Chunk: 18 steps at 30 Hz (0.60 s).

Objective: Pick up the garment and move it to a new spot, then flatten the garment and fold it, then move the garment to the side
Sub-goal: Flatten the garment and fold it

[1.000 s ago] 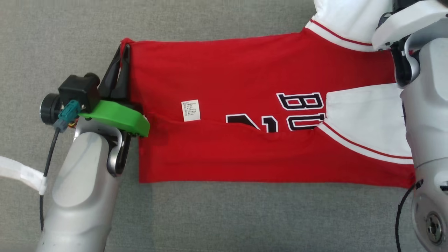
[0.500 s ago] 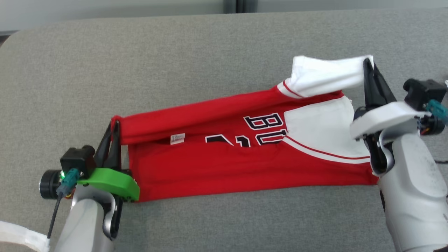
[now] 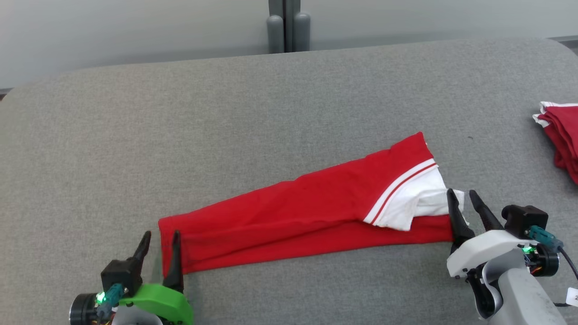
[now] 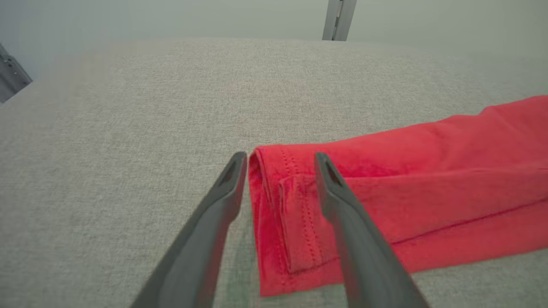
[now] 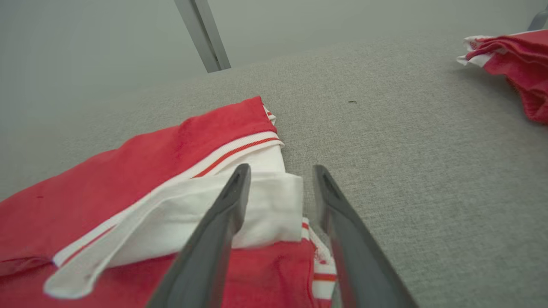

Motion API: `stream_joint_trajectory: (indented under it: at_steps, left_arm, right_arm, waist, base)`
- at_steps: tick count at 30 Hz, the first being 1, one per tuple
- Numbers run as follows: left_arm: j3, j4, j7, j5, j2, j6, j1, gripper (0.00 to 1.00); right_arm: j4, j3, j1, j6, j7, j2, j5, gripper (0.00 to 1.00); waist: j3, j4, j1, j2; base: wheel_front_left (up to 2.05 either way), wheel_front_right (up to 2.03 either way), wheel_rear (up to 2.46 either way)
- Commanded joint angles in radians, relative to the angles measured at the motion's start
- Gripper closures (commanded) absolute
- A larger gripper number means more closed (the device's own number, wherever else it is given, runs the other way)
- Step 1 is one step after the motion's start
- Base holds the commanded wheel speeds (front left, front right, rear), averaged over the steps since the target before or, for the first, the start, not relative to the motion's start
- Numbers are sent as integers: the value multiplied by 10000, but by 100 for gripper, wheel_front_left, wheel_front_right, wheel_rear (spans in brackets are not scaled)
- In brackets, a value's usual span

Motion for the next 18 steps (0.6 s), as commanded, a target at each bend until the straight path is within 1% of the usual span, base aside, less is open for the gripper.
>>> stream_joint_trajectory:
  at_steps: [1, 4, 7, 12, 16, 18]
  left_arm:
    - [83, -156, -1, 114, -25, 24, 254, 0]
    - [269, -518, -1, 271, -126, 67, 547, 0]
    - [408, -838, 1, 280, -186, 86, 736, 0]
    - [281, -1073, 1, 247, -237, 56, 588, 0]
    - [-9, -1089, -1, -25, -237, 46, 345, 0]
    - [-112, -1079, 1, -80, -237, 65, 263, 0]
  right_arm:
    - [-72, -11, 98, -21, -40, -107, 73, 0]
    - [-255, 133, 5, -21, -40, -233, 27, 0]
    - [-151, 344, -312, -21, -40, -445, -86, 0]
    - [727, 607, -923, -21, 331, -758, -417, 0]
    - [1730, 454, -1208, -21, 715, -820, -789, 0]
    - [2195, 440, -1290, -21, 874, -685, -791, 0]
  waist:
    - [-41, 63, 0, 0]
    - [-64, 157, 0, 0]
    - [-52, 320, 0, 0]
    - [73, 657, 0, 0]
    - [163, 923, 0, 0]
    - [198, 1015, 0, 0]
  base:
    - [0, 0, 0]
    - [0, 0, 0]
    - [0, 0, 0]
    - [0, 0, 0]
    - [0, 0, 0]
    - [0, 0, 0]
